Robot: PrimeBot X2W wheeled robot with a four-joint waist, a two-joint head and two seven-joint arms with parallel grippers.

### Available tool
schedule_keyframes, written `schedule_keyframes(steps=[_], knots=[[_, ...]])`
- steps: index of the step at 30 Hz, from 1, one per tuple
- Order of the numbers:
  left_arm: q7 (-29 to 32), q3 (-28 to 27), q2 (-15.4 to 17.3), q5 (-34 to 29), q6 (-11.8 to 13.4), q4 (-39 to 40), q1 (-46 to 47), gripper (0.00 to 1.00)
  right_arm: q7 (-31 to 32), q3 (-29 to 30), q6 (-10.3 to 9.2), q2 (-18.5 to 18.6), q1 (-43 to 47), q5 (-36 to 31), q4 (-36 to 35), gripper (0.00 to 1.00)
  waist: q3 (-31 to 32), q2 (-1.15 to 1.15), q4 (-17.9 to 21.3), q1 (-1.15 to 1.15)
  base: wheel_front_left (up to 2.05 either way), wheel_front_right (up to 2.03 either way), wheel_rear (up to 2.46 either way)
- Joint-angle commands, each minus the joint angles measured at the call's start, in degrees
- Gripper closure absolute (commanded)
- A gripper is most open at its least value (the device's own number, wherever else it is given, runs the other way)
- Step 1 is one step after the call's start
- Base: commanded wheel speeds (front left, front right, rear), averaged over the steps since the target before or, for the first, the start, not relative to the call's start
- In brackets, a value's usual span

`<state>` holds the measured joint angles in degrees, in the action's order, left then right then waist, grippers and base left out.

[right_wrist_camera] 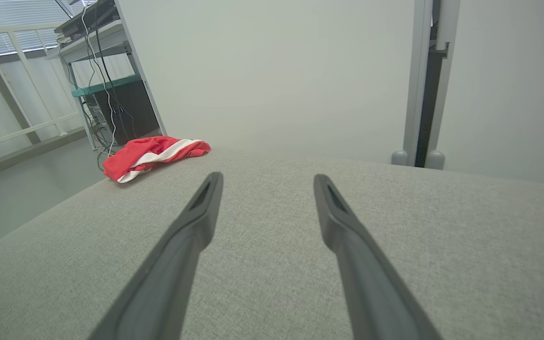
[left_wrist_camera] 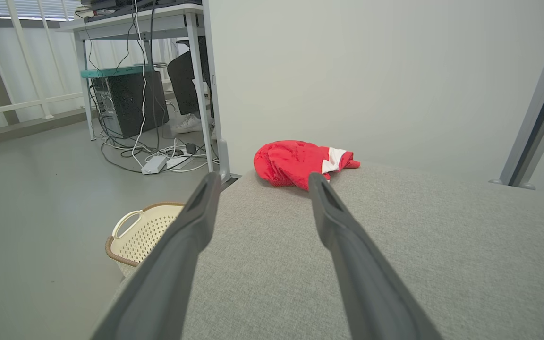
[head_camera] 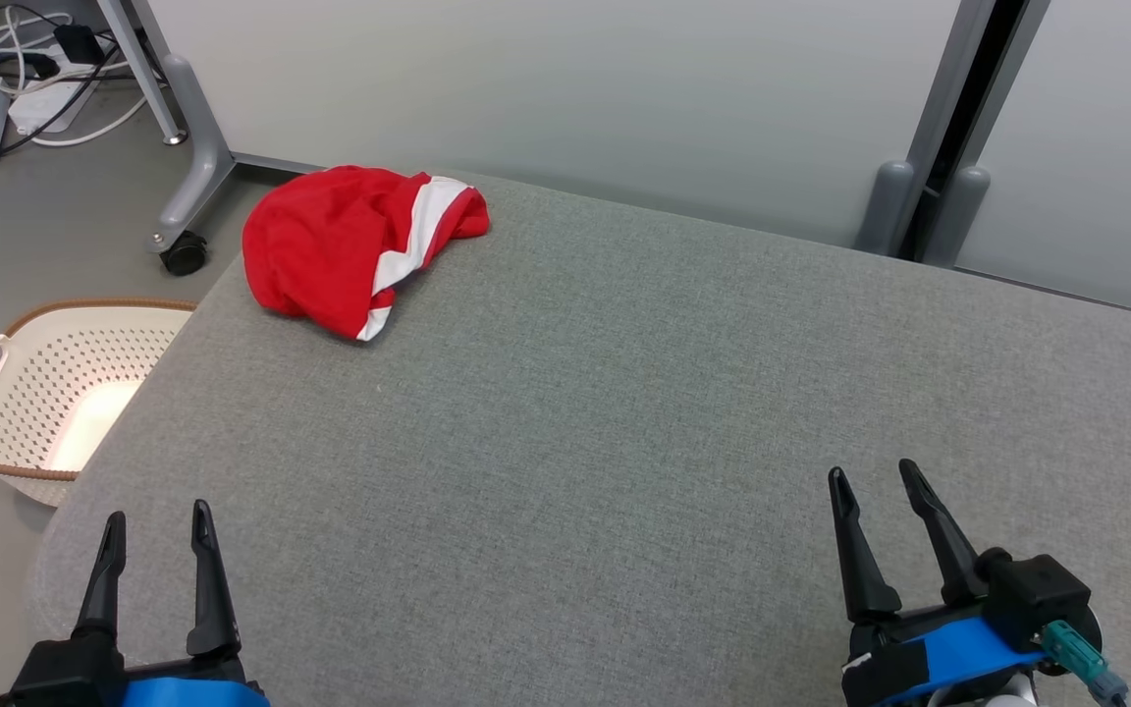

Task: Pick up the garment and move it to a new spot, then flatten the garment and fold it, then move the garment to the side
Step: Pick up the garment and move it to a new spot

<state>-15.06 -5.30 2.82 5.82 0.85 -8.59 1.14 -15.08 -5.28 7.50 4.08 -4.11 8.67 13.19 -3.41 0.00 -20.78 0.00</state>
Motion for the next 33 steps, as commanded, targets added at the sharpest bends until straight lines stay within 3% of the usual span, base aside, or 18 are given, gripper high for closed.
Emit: schedule_keyframes(steps=[1, 11, 17, 22, 33], knots=[[-0.15, -0.28, 0.17, -0.45, 0.0, 0.15, -0.25, 0.0, -0.09, -0.17, -0.02, -0.08, -0.59, 0.21, 0.2, 0.0, 0.01, 0.0, -0.06, 0.0, 0.0, 0.0, 0.0], [-0.15, -1.59, 0.34, -0.49, -1.02, -0.19, 4.58, 0.0, -0.08, 0.23, -0.02, 0.72, -1.65, -0.01, -0.72, 0.0, -1.96, 0.0, 1.75, 0.0, 0.0, 0.0, 0.0], [-0.15, -2.71, 1.86, -1.15, -2.04, -1.78, 13.67, 0.0, -0.09, 0.2, -0.02, 2.08, -3.49, -0.4, -1.74, 0.0, -5.81, 0.0, 4.13, 0.0, 0.0, 0.0, 0.0], [-0.15, -4.18, 4.33, -1.27, -2.59, -4.58, 22.97, 0.0, -0.09, 0.48, -0.02, 3.73, -5.91, -0.66, -3.05, 0.0, -10.43, 0.0, 7.04, 0.0, 0.0, 0.0, 0.0], [-0.14, -6.61, 12.98, -1.72, -3.06, -16.43, 42.9, 0.0, -0.09, 3.66, -0.02, 7.3, -10.98, -2.37, -8.18, 0.0, -22.11, 0.0, 13.6, 0.0, 0.0, 0.0, 0.0]])
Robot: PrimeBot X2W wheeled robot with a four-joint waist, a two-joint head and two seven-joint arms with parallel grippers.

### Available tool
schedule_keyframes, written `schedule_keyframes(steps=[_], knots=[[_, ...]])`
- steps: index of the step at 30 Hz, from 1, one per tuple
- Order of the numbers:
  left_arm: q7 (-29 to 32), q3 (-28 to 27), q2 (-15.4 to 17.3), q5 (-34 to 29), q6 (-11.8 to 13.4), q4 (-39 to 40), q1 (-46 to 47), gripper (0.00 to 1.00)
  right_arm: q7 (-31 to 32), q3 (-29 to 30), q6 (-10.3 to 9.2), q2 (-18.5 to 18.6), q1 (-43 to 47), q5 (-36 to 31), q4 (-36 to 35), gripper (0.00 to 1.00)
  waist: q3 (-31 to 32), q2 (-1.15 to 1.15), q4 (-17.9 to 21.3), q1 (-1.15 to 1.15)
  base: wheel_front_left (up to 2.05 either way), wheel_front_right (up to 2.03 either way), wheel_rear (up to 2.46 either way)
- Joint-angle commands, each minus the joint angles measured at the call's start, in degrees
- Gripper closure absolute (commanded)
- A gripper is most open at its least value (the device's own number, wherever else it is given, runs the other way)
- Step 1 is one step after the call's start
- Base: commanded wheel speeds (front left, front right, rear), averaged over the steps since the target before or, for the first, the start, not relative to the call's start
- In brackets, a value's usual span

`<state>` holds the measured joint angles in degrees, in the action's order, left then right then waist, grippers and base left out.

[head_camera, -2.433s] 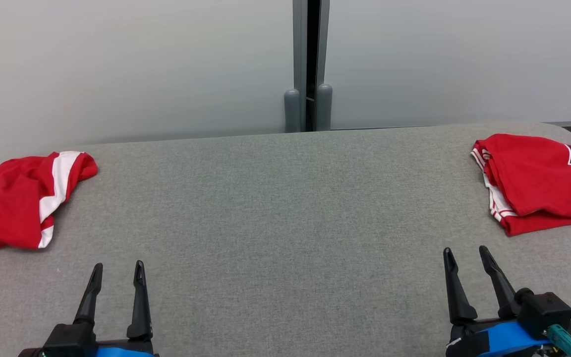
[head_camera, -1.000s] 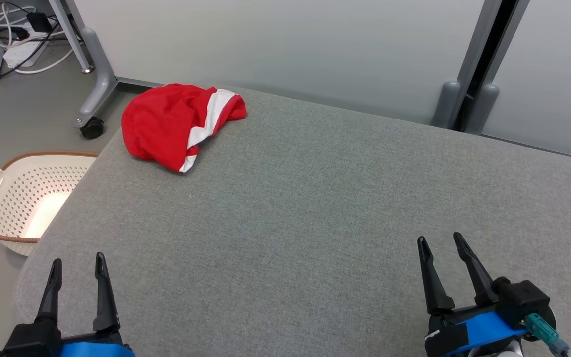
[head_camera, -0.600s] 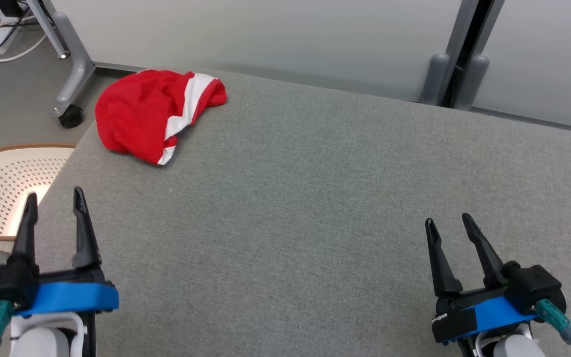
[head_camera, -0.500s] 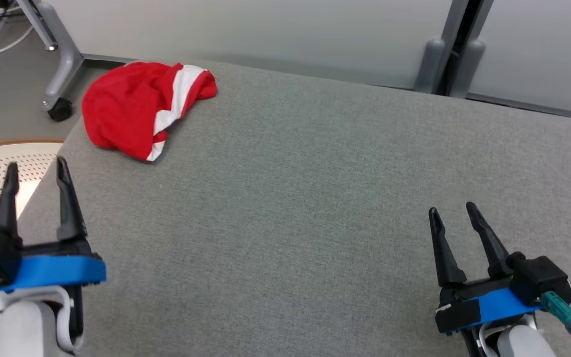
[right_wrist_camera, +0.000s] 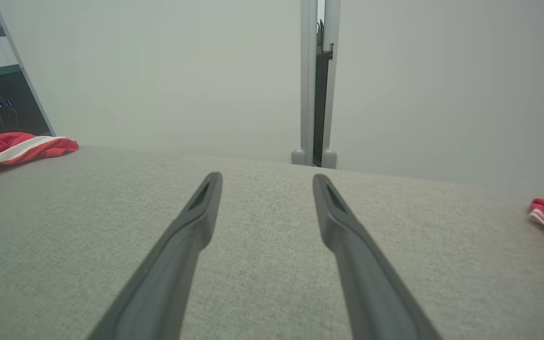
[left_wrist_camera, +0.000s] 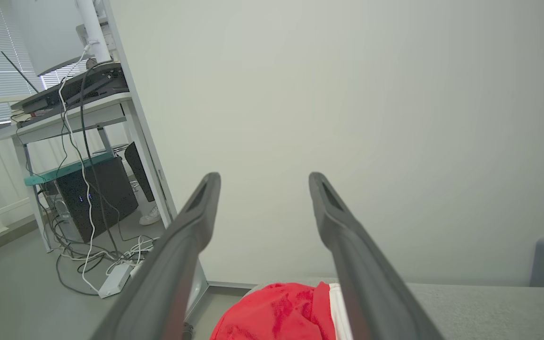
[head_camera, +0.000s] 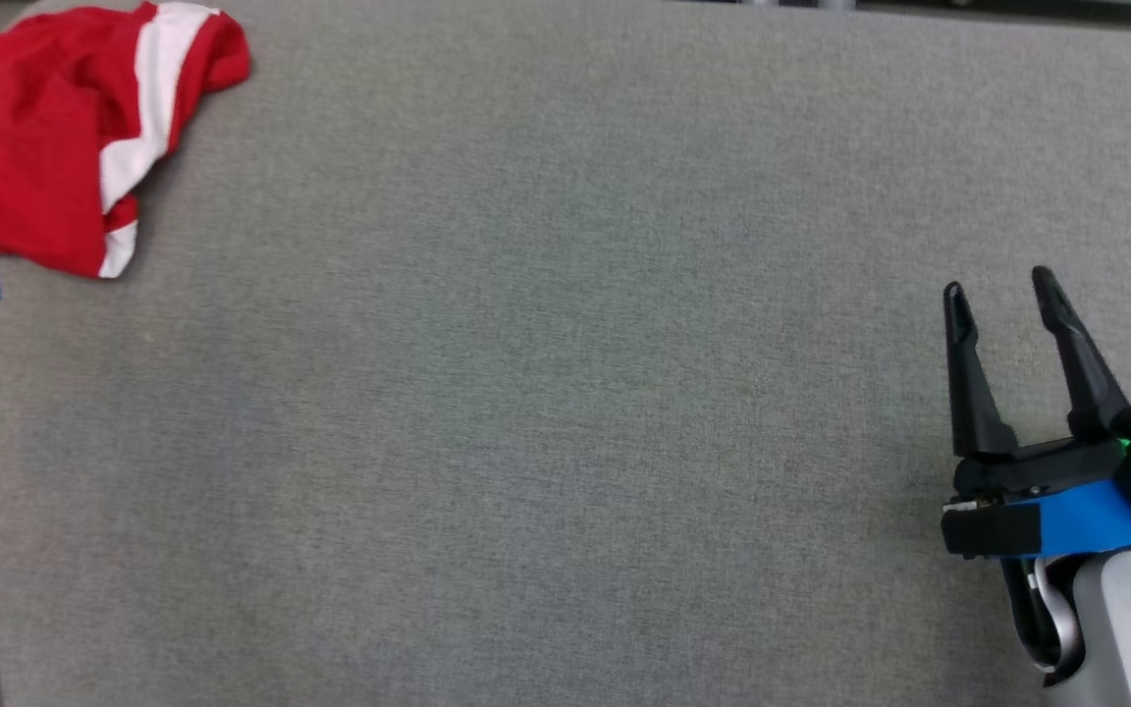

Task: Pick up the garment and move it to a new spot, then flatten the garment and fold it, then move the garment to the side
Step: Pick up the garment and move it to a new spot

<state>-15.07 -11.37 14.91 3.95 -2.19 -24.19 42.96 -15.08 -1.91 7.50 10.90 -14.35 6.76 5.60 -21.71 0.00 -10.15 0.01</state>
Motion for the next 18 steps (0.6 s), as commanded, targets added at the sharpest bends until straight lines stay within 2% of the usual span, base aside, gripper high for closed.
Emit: schedule_keyframes(steps=[1, 11, 18], knots=[[-0.14, -0.75, 1.65, 0.29, -0.05, -2.54, 2.54, 0.0, -0.08, 0.83, -0.02, 0.64, -1.04, -0.62, -1.19, 0.0, -4.59, 0.0, 3.38, -0.01, 0.0, 0.0, 0.0], [1.48, -0.78, 7.47, 0.27, -0.43, -19.54, 12.09, 0.0, 0.19, 2.92, -0.02, 1.3, -1.57, -1.04, -5.09, 0.0, -9.91, 0.0, 6.38, -0.01, 0.0, 0.0, 0.0], [6.99, 0.33, 7.42, 1.4, -1.94, -30.12, 13.65, 0.0, 0.29, 3.61, -0.02, 1.68, -1.45, -1.12, -5.8, 0.0, -11.22, 0.0, 6.59, -0.01, 0.0, 0.0, 0.0]])
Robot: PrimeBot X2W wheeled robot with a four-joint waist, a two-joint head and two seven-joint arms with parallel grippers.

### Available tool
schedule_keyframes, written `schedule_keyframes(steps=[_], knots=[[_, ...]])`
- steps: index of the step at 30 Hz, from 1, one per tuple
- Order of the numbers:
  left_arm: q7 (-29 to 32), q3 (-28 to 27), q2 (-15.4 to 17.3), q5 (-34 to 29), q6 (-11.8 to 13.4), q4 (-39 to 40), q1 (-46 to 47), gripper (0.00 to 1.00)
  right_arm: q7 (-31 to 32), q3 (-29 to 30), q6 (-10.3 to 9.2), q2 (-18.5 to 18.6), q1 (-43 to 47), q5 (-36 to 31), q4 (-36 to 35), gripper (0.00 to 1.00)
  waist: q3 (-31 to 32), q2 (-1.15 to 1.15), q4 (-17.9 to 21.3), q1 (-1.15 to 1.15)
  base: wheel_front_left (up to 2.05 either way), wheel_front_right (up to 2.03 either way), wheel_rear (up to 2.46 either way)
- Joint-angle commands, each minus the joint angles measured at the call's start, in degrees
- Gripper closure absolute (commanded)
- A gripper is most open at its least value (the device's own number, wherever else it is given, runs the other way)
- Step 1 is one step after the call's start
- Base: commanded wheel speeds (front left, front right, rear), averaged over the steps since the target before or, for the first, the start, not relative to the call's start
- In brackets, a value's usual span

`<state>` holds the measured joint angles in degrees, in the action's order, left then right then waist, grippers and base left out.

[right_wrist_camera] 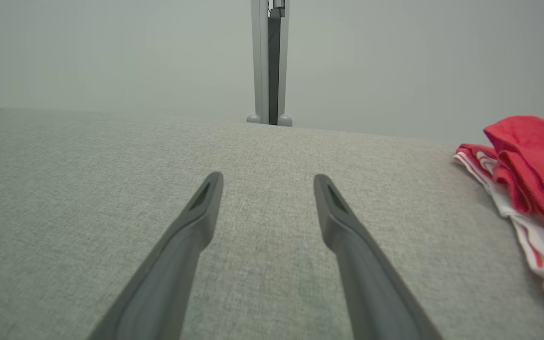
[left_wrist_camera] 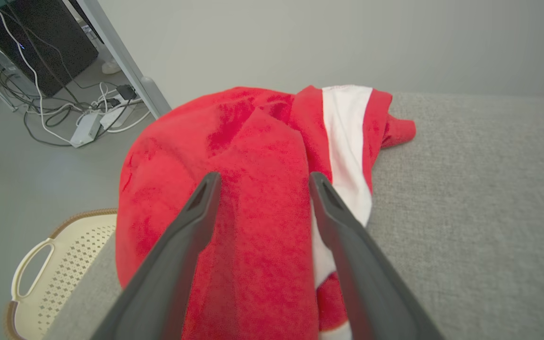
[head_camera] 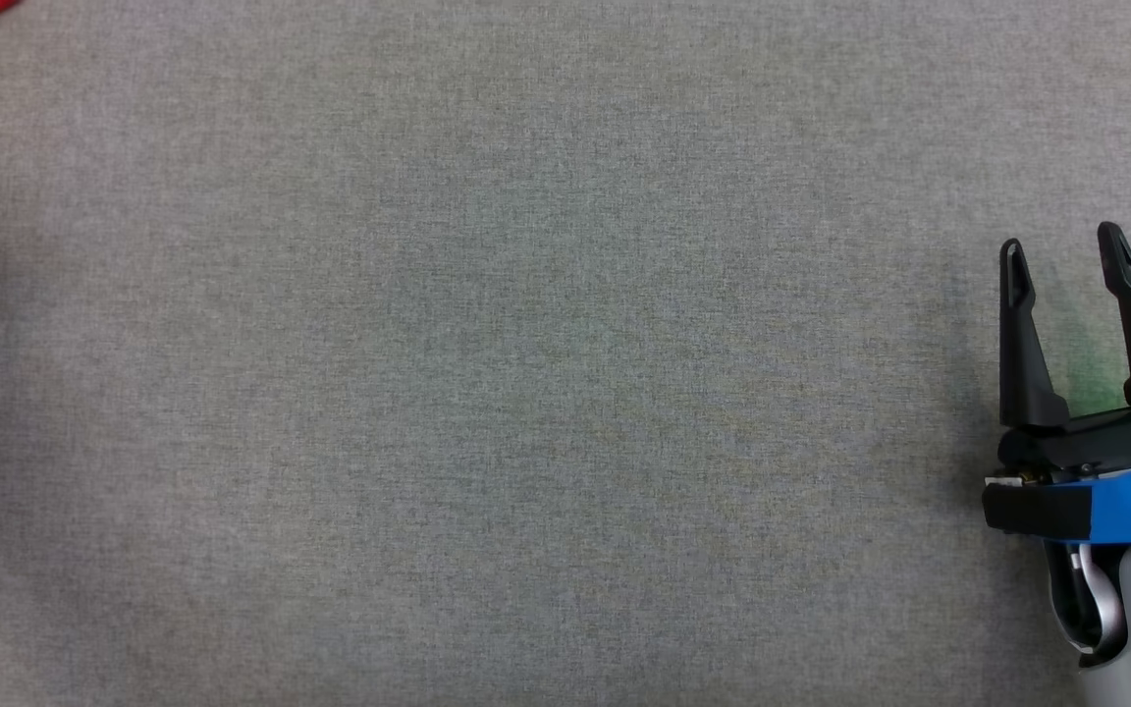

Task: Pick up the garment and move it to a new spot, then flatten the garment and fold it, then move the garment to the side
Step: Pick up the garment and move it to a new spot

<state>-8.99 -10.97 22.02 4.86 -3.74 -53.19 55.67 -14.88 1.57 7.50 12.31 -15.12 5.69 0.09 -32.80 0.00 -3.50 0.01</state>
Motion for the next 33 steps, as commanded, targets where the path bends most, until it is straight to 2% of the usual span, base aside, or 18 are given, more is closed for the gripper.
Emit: schedule_keyframes(steps=[1, 12, 13, 14, 15, 22, 28, 33], knots=[[2.1, 0.01, 0.37, 0.8, -0.69, -2.46, 1.25, 0.0, 0.14, 0.22, -0.02, 0.34, -0.7, -0.07, -0.34, 0.0, -0.2, 0.0, -0.12, -0.01, 0.0, 0.0, 0.0], [14.43, 1.56, -0.7, 4.17, -3.27, -13.07, 3.63, 0.0, 0.56, -0.31, -0.02, 0.52, -1.02, -0.32, -0.53, 0.0, 0.03, 0.0, -0.62, -0.01, 0.0, 0.0, 0.0], [15.08, 1.73, -0.71, 4.48, -3.37, -13.54, 3.75, 0.24, 0.6, -0.4, -0.02, 0.51, -1.12, -0.32, -0.54, 0.0, 0.08, 0.0, -0.56, -0.01, 0.0, 0.0, 0.0], [15.57, 1.94, -0.75, 4.56, -3.48, -13.92, 3.82, 0.69, 0.61, -0.49, -0.02, 0.5, -1.2, -0.32, -0.54, 0.0, 0.12, 0.0, -0.49, -0.01, 0.0, 0.0, 0.0], [15.93, 2.16, -0.83, 4.75, -3.44, -14.23, 3.87, 1.0, 0.62, -0.54, -0.02, 0.48, -1.26, -0.31, -0.53, 0.0, 0.18, 0.0, -0.42, -0.01, 0.0, 0.0, 0.0], [14.0, 3.66, -0.74, 4.97, -3.64, -13.61, 4.52, 1.0, 0.54, -0.43, -0.02, -0.13, -1.3, -0.38, -0.3, 0.0, 0.85, 0.0, -0.14, -0.01, 0.0, 0.0, 0.0], [7.67, 5.73, -0.29, 3.85, -3.64, -9.93, 6.82, 1.0, 0.12, -0.82, -0.02, -0.95, -1.55, 0.12, 1.17, 0.0, 3.29, 0.0, 0.12, -0.01, 0.0, 0.0, 0.0], [3.37, 7.88, -1.25, 2.54, -3.34, -6.83, 8.79, 1.0, -0.06, -1.65, -0.02, -2.44, -1.14, 0.48, 2.85, 0.0, 7.14, 0.0, 0.79, -0.01, 0.0, 0.0, 0.0]])
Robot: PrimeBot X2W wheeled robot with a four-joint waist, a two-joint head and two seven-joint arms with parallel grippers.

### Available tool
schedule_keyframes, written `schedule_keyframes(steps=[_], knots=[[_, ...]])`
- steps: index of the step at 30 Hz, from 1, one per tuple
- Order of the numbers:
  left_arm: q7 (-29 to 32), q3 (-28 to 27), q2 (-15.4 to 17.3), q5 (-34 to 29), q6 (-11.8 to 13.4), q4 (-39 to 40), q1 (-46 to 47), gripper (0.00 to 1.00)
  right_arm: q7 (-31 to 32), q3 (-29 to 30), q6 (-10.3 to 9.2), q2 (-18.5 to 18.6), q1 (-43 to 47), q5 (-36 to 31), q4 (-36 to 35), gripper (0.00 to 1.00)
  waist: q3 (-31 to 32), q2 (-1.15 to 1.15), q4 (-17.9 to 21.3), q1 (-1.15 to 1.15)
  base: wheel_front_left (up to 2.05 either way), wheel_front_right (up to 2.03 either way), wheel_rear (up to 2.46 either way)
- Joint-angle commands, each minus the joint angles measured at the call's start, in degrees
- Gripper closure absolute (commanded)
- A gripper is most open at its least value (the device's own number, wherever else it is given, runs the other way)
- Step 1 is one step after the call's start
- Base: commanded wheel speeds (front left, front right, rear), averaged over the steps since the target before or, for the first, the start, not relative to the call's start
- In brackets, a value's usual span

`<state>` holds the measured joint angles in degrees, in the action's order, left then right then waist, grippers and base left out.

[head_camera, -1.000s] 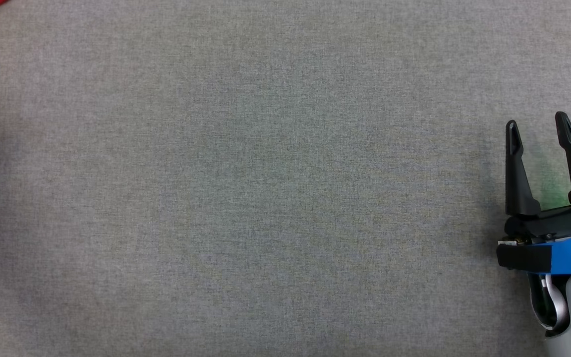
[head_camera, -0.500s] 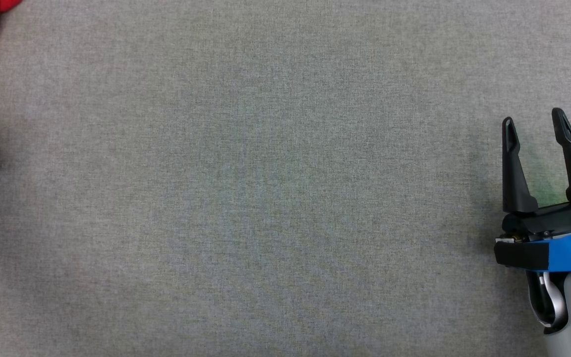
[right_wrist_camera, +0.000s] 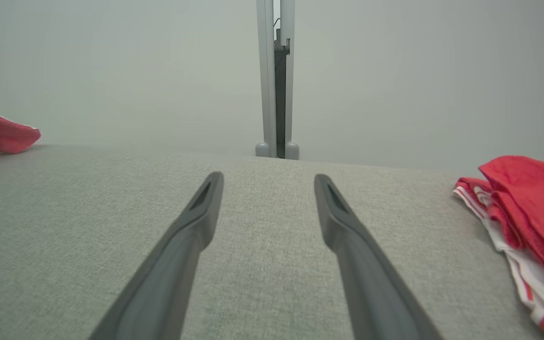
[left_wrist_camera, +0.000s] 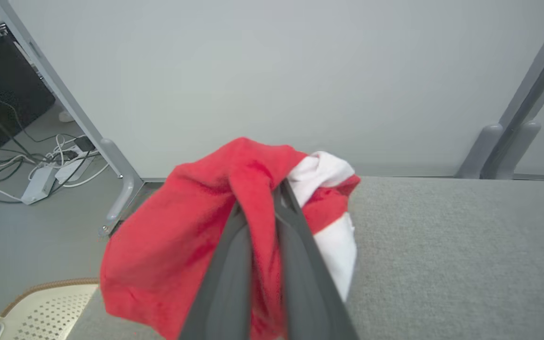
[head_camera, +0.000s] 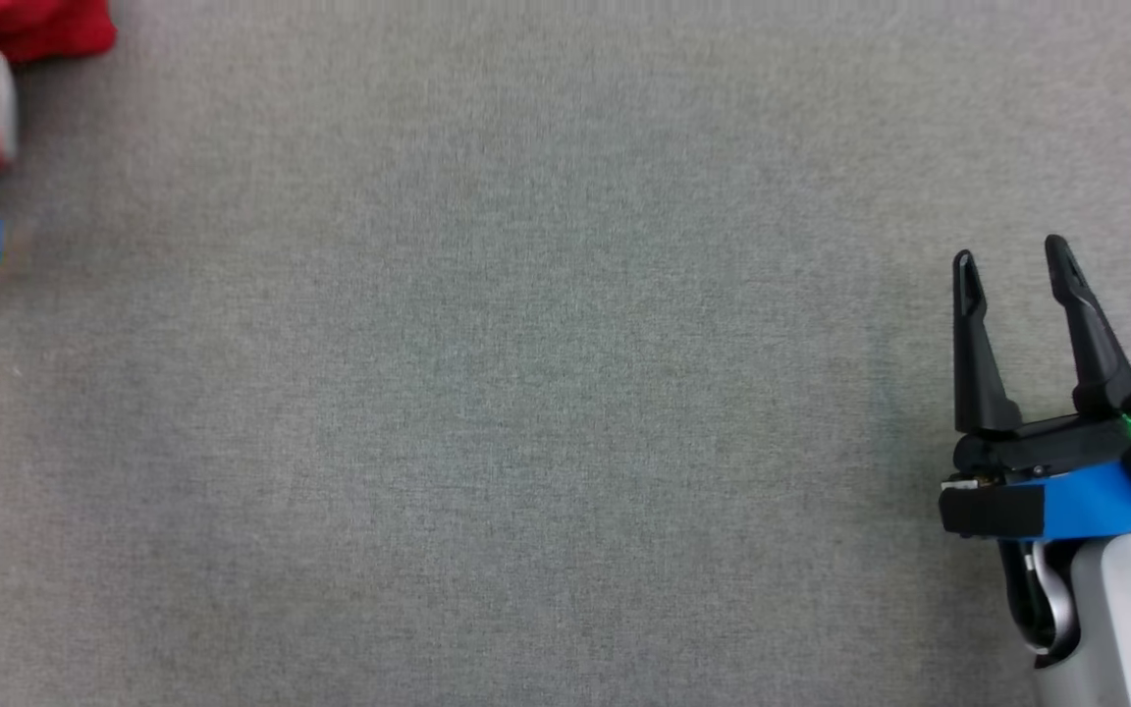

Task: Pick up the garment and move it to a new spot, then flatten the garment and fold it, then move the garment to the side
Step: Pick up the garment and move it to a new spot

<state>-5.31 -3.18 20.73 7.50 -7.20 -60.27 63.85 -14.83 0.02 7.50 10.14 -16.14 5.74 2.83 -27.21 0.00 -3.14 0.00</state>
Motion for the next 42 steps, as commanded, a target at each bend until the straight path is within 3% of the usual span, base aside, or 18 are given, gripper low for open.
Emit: schedule_keyframes(steps=[1, 8, 14, 27, 33, 42], knots=[[-1.13, 0.61, -0.2, -0.41, 0.11, 1.04, 1.01, 1.0, -0.15, -0.2, -0.02, -0.59, 0.07, 0.52, 0.51, 0.0, 2.45, 0.0, 0.65, 0.0, 0.0, 0.0, 0.0], [-4.03, 4.85, -2.54, -2.19, -0.09, 7.58, 3.86, 1.0, -0.37, -0.8, -0.02, -2.86, 1.16, 1.01, 2.73, 0.0, 8.27, 0.0, 3.48, 0.0, 0.0, 0.0, 0.0], [-3.44, 10.09, -6.74, -2.43, -0.25, 14.89, 4.85, 1.0, -0.39, -1.27, -0.02, -4.76, 2.58, 1.56, 3.38, 0.0, 11.69, 0.0, 7.54, 0.0, 0.0, 0.0, 0.0], [-0.78, 20.78, -13.3, 3.13, -0.32, 27.79, 0.37, 1.0, -0.34, -2.06, -0.02, -7.14, 3.9, 3.13, 4.38, 0.0, 14.62, 0.0, 18.34, 0.0, 0.0, 0.0, 0.0], [-0.82, 23.56, -14.88, 4.45, 0.05, 29.44, -6.21, 1.0, -0.33, -1.67, -0.02, -7.33, 4.49, 3.48, 4.29, 0.0, 14.82, 0.0, 19.62, 0.0, 0.0, 0.0, 0.0], [-2.22, 27.2, -16.72, 7.34, 0.59, 27.17, -20.32, 1.0, -0.34, -0.55, -0.02, -7.32, 5.53, 2.72, 4.0, 0.0, 15.69, 0.0, 17.68, 0.0, 0.0, 0.0, 0.0]])
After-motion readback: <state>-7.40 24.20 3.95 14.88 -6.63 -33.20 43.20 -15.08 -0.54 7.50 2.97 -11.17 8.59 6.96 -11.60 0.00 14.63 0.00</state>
